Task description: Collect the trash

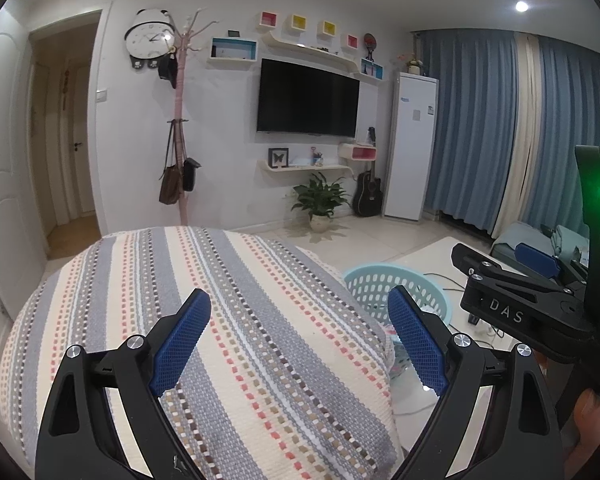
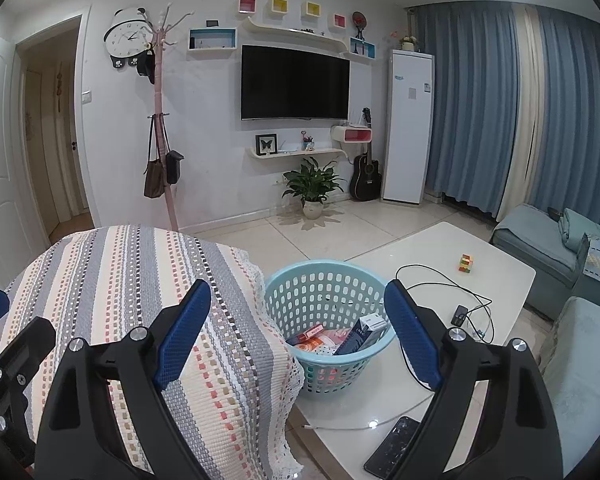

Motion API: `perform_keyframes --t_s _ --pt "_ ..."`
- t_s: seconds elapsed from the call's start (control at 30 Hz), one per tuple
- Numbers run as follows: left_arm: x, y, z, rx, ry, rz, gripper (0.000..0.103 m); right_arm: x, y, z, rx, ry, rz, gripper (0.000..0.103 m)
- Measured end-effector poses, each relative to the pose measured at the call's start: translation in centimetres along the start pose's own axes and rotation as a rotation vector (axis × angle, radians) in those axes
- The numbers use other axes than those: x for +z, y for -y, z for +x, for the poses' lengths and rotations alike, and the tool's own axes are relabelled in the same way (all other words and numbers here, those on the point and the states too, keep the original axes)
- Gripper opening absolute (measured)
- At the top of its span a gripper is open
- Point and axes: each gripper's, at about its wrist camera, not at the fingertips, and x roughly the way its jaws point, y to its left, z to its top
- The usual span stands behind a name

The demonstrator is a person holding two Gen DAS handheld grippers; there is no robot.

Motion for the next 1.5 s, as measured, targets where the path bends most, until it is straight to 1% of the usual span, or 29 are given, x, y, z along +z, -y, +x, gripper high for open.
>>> perform_keyframes --t_s 0.13,1.3,1.5 --pt "-0.15 0.05 0.01 -0.014 -0.004 -0.009 0.088 -0.24 -0.03 -0.13 0.001 0.003 -0.001 0.084" --pt "-0.22 -0.37 -0.36 0.001 0.006 -0.018 0.088 -0.14 -0.56 -0.21 0.017 -0.003 -0.007 0.084" --pt "-0.21 -0.11 -0.74 0.011 0.015 -0.017 0.091 -0.02 -0.63 -0.28 0.019 -0.002 -0.008 0.087"
